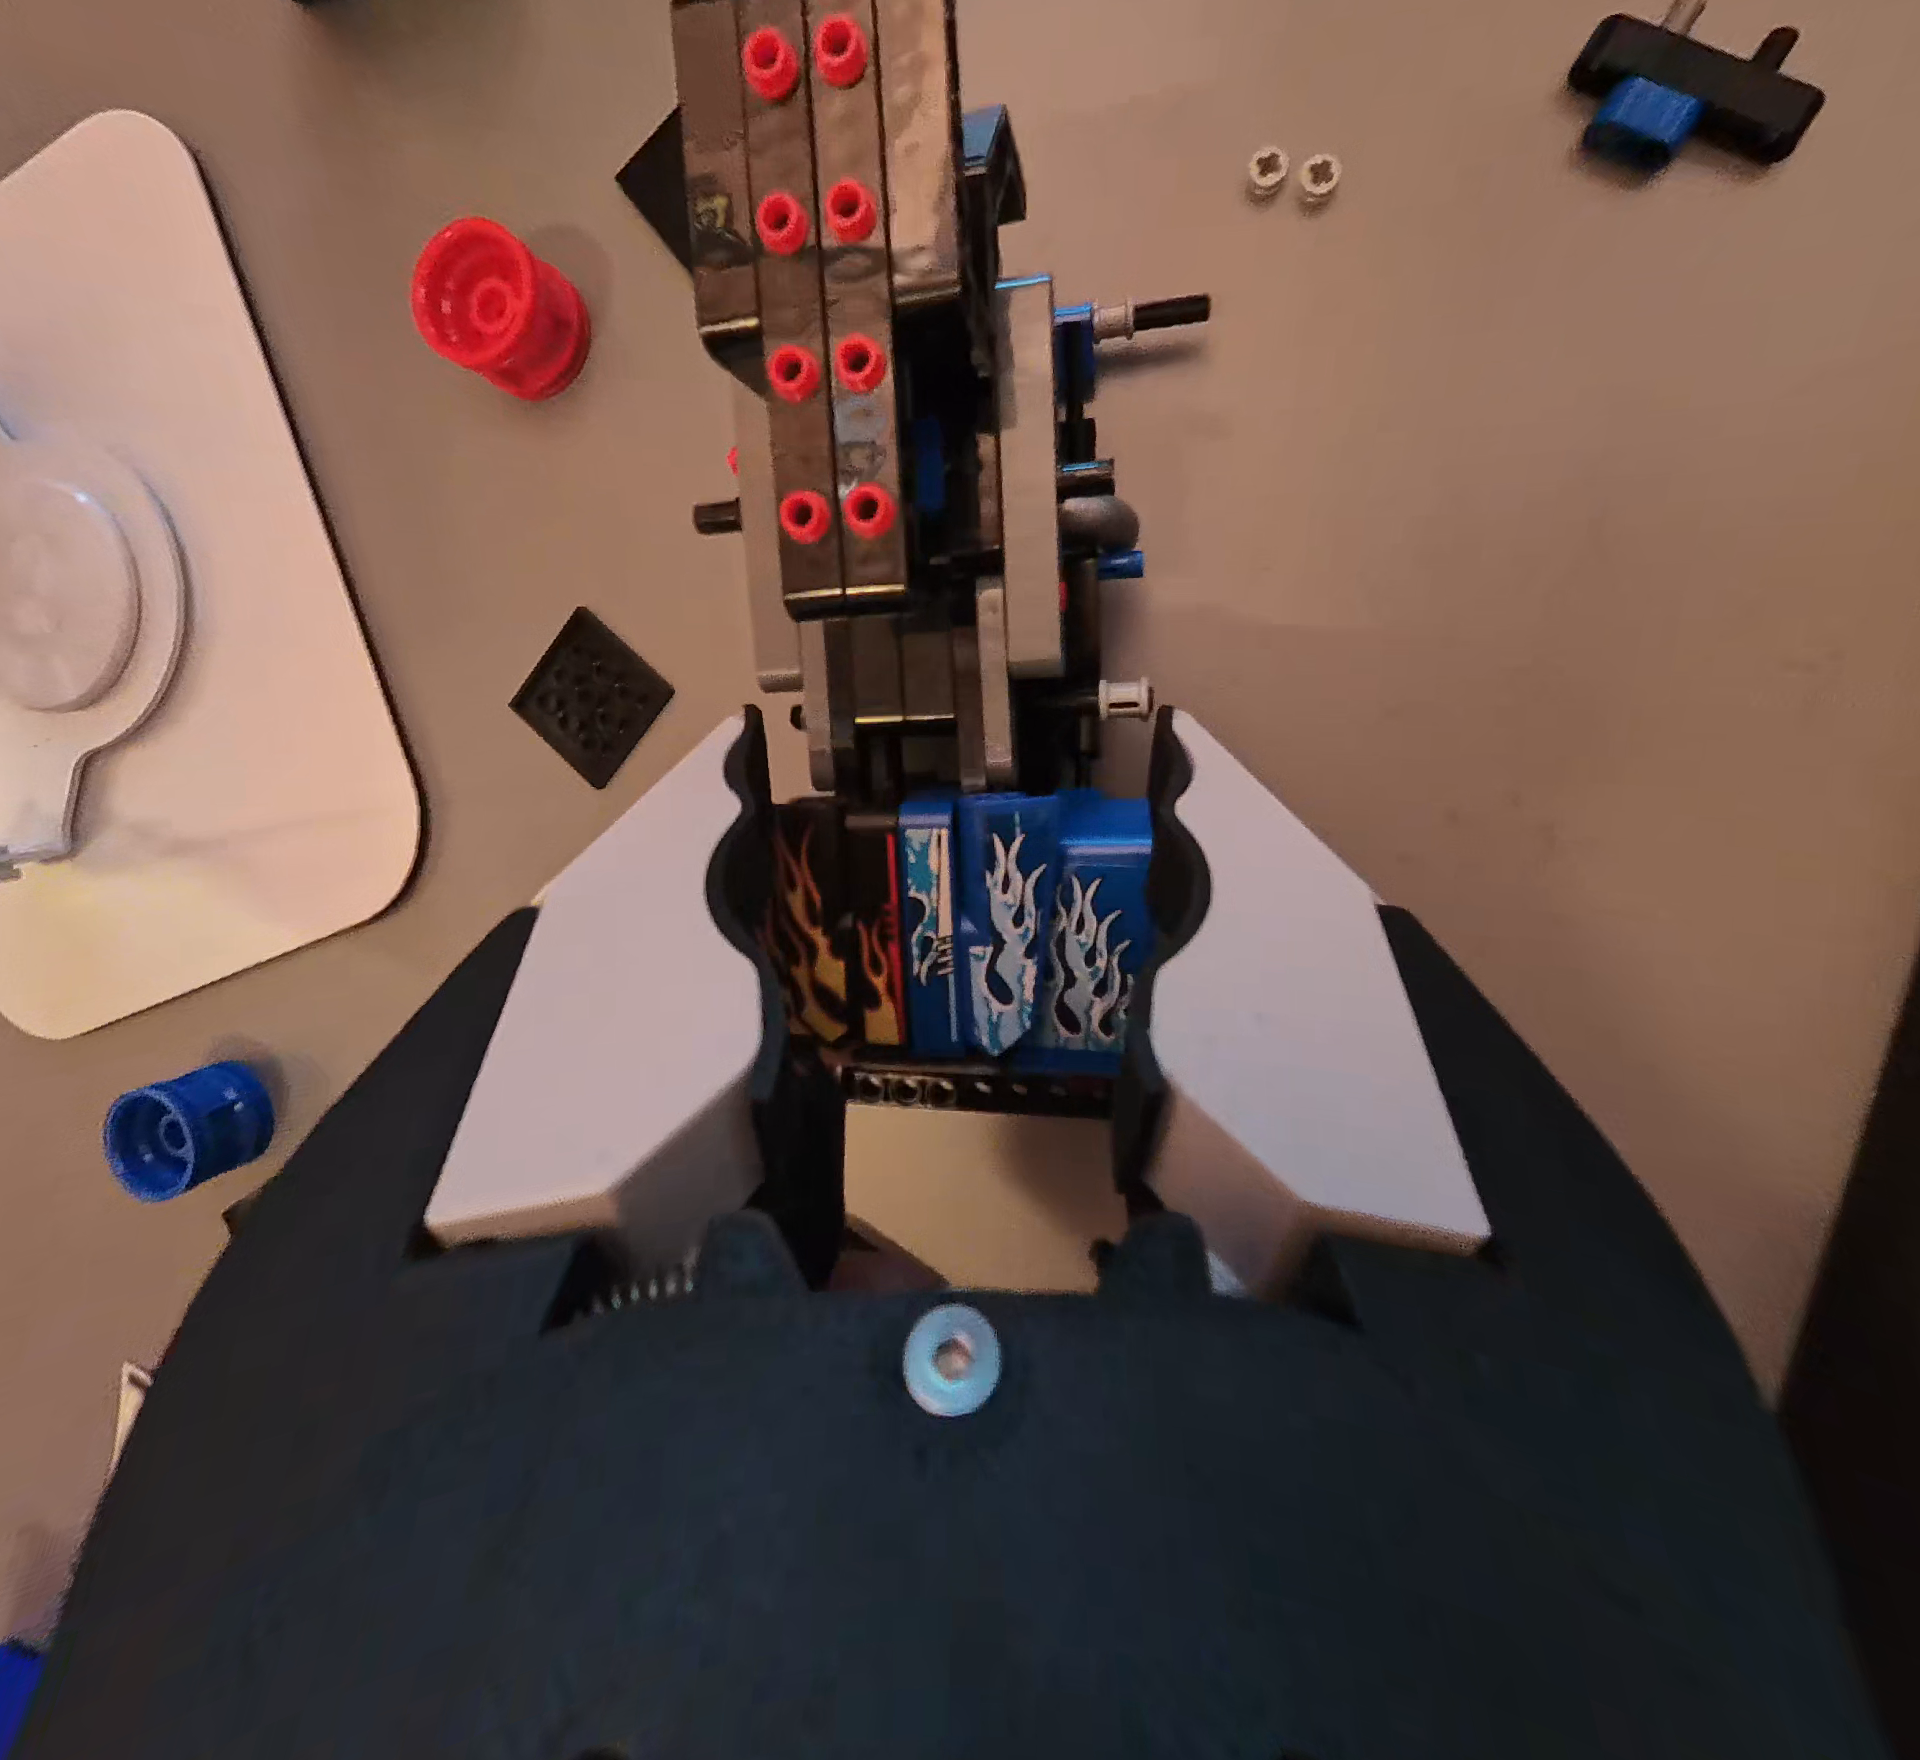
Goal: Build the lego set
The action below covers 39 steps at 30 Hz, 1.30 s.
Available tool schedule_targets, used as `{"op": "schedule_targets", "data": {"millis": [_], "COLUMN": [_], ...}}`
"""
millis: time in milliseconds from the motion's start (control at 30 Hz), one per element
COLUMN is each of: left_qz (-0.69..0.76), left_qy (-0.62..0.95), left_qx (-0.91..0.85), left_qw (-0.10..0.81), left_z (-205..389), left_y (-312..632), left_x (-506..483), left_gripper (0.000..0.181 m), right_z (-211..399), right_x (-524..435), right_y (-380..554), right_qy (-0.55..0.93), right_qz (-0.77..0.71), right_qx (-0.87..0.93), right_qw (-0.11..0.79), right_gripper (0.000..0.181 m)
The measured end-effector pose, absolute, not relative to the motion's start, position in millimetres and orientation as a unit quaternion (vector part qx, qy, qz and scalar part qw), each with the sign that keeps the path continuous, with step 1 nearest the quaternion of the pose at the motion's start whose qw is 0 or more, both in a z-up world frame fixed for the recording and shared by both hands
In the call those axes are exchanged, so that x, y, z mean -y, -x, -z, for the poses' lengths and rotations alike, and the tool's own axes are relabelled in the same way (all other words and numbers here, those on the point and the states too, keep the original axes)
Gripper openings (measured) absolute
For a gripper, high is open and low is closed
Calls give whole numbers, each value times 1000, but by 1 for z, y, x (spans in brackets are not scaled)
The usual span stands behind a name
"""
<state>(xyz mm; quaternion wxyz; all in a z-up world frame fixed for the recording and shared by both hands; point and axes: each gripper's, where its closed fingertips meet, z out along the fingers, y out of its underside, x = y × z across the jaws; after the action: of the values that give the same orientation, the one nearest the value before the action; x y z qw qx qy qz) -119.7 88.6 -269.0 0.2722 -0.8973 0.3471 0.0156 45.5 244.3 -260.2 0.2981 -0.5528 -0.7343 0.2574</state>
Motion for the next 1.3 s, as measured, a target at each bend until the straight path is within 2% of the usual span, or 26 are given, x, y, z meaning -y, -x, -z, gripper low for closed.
{"op": "schedule_targets", "data": {"millis": [600,867,1000,1133,1300], "left_qz": [-7,-3,-6,0,-31], "left_qy": [902,902,902,895,903], "left_qx": [-331,-330,-330,-317,-321], "left_qw": [278,278,280,315,285], "left_z": [259,265,268,254,264], "left_y": [107,103,102,100,106], "left_x": [-11,15,17,12,14], "left_gripper": [71,72,72,70,66], "right_z": [226,198,209,244,277], "right_x": [-275,-318,-311,-284,-272], "right_y": [-70,-101,-114,-122,-122], "right_qy": [584,633,630,611,611], "right_qz": [-299,-335,-336,-289,-247], "right_qx": [665,562,587,668,708], "right_qw": [356,413,382,311,252], "right_gripper": [31,30,28,27,22]}}
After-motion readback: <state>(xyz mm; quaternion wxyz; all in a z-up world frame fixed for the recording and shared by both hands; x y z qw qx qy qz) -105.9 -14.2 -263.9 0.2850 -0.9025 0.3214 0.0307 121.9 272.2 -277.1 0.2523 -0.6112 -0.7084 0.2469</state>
